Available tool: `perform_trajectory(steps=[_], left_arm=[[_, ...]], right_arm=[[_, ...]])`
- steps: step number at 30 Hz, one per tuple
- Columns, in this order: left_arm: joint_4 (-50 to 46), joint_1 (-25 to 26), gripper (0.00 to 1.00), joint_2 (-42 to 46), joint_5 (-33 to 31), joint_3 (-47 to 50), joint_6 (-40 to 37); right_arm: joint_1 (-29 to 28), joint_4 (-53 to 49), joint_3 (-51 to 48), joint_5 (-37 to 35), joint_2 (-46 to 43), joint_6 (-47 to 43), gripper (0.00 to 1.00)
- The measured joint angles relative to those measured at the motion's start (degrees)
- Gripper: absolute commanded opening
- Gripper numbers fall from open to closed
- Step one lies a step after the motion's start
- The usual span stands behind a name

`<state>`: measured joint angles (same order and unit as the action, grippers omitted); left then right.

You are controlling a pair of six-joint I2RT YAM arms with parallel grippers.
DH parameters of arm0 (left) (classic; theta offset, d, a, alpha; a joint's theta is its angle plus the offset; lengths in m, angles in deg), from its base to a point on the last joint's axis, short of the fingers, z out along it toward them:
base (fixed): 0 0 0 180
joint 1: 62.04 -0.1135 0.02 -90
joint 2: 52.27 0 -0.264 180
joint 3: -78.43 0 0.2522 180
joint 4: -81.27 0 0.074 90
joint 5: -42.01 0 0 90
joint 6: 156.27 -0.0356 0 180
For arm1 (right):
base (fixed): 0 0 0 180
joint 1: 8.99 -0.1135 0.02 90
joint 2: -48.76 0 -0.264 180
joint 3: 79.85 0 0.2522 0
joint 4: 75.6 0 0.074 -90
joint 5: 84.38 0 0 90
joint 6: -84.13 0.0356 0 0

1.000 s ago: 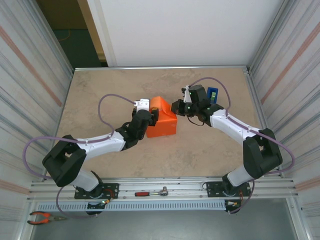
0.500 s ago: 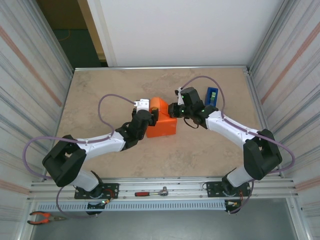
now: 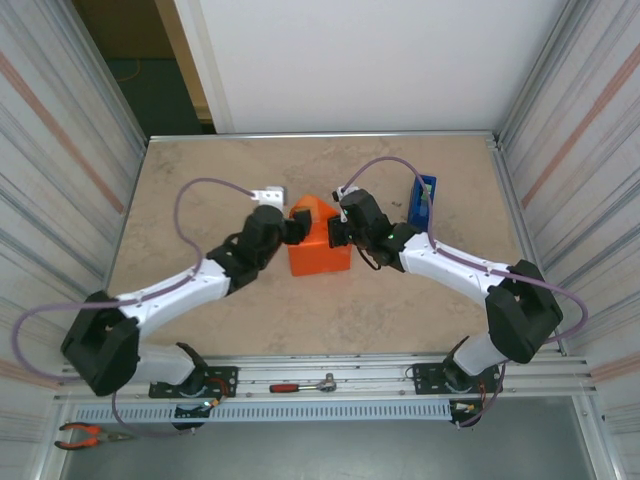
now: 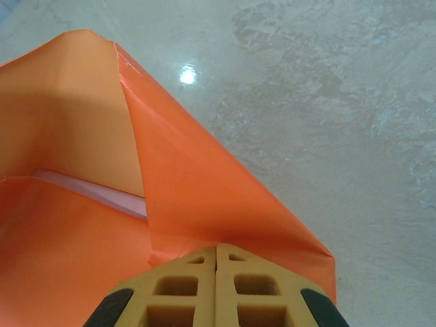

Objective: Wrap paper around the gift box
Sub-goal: Fold the seventh fold of the wrapping paper on the gift box.

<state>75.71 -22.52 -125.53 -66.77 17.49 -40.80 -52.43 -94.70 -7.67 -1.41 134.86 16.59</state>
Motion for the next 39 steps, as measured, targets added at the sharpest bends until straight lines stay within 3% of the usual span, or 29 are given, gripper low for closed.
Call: perform_trajectory(steps=[2, 7, 10, 17, 22, 39], left_arm=[[-1.53, -3.67, 0.65, 3.17, 3.48, -0.96, 2.08], [-4.33, -11.34, 0.25, 5.92, 10.91, -1.31, 5.95], [-5.88, -13.25, 0.17, 3.52, 14.27, -1.31, 6.56], [-7.02, -13.38, 0.15, -4.17, 20.28, -1.31, 6.73], [-7.26, -10.62, 0.15, -5.70, 21.16, -1.33, 6.69], [-16.46, -1.46, 0.20, -2.64, 7.28, -4.17, 5.88]], right_arm=[[0.00, 0.70, -0.35, 0.00, -0.04, 0.17, 0.00], [0.02, 1.27, -0.70, 0.17, -0.26, 1.01, 0.00], [0.02, 1.27, -0.70, 0.33, -0.26, 1.05, 0.00], [-0.07, 1.70, -0.70, 1.73, -0.20, 1.77, 0.00], [-0.04, 1.70, -0.70, 2.08, -0.20, 2.51, 0.00], [-0.04, 1.92, -0.70, 3.63, -0.20, 2.73, 0.00]])
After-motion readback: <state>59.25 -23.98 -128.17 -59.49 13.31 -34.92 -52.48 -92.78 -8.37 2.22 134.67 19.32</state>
